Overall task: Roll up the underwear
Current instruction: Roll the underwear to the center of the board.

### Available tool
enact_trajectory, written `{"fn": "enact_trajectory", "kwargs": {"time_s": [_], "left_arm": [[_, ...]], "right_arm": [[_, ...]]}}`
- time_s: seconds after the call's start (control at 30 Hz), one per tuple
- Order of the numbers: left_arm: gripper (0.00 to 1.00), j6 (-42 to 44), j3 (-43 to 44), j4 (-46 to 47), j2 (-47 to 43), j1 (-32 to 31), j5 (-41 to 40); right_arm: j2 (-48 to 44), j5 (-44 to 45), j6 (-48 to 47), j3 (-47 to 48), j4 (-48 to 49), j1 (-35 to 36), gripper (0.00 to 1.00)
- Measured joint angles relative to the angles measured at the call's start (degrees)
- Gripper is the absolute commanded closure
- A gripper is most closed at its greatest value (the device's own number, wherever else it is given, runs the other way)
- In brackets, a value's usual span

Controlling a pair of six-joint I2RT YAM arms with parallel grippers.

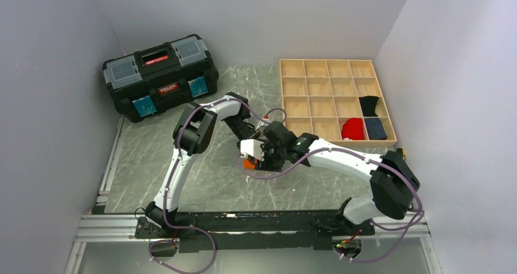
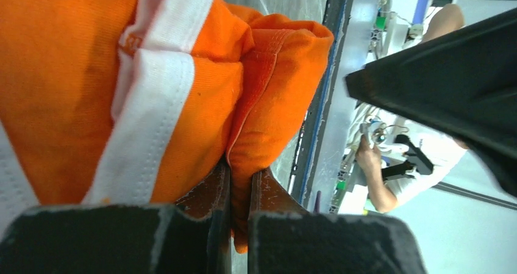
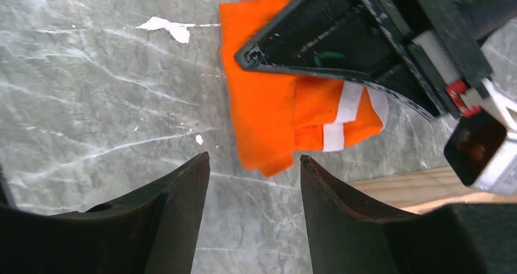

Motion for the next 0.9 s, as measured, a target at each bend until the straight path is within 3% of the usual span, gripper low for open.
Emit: {"fn": "enact_trajectory", "kwargs": {"time_s": [0.27, 0.6, 0.77, 0.9], "left_arm": [[1.0, -0.1, 1.0, -2.8, 2.2, 0.4, 2.3], [1.0, -0.1, 1.6, -3.7, 2.9, 0.4, 2.7], [1.0, -0.1, 1.7, -3.8, 3.0, 0.4, 2.7], [0.99, 0.0, 1.8, -4.0, 3.2, 0.4, 2.7]], "right_arm": [[6.6, 7.8, -2.5, 0.0, 2.0, 5.2, 0.41], [10.8, 11.2, -3.7, 0.1, 4.7, 5.6, 0.43], [12.6, 11.8, -4.2, 0.4, 5.8, 5.6, 0.52], [13.7, 12.1, -4.5, 0.7, 6.2, 5.6, 0.67]]}}
